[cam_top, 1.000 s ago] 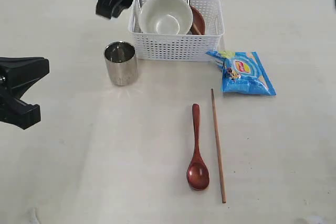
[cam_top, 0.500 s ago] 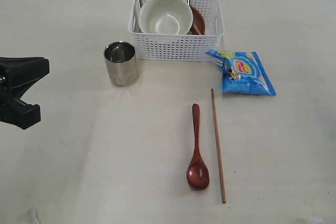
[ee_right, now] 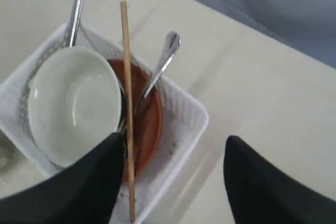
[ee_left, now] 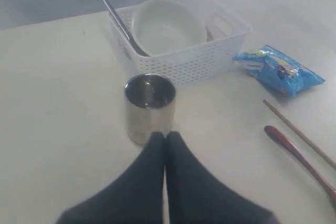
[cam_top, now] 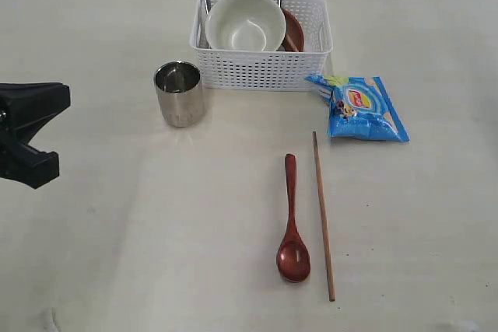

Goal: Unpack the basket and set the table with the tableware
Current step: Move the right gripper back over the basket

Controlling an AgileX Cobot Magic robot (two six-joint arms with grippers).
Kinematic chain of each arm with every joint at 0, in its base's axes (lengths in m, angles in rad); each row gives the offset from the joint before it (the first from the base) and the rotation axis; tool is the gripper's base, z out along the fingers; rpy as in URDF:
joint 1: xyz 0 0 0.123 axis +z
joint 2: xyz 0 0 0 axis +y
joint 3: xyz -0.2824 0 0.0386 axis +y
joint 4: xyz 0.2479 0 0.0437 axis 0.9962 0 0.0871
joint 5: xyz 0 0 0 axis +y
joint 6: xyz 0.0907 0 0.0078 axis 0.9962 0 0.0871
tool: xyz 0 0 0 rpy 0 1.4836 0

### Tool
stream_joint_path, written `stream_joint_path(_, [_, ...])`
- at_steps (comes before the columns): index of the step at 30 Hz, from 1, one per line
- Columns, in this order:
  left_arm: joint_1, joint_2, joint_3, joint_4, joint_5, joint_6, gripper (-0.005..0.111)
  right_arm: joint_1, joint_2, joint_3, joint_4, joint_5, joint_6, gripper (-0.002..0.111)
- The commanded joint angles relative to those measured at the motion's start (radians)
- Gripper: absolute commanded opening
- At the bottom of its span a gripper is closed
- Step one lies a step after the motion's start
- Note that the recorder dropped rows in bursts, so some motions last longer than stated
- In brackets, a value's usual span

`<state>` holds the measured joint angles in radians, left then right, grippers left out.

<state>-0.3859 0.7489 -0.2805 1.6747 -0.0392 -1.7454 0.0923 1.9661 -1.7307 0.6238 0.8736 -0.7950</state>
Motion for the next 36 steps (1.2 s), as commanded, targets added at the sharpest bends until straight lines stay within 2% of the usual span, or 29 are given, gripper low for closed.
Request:
stream_joint_path(1, [-0.008, -0.003, 0.005, -0.007, 0.061, -0.004, 0.000, -0.017, 0.094, -0.016, 0.237, -0.067, -0.175, 0.054])
stream_joint_path(8, [-0.008, -0.003, 0.005, -0.007, 0.073, -0.004, 0.000, -0.006, 0.296, -0.153, 0.435, -0.089, -0.274, 0.058])
stream_joint_path(19, [-0.008, -0.003, 0.005, -0.007, 0.073, -0.004, 0.000, 0.052, 0.505, -0.359, 0.479, -0.070, -0.328, 0.058])
stream_joint_path(34, [-0.008, -0.003, 0.005, -0.007, 0.076, -0.006, 0.000, 0.052, 0.568, -0.377, 0.513, -0.058, -0.397, 0.057])
stream_joint_path(36, [-0.008, -0.003, 0.005, -0.007, 0.076, -0.006, 0.000, 0.052, 0.568, -0.377, 0.515, -0.058, -0.397, 0.054])
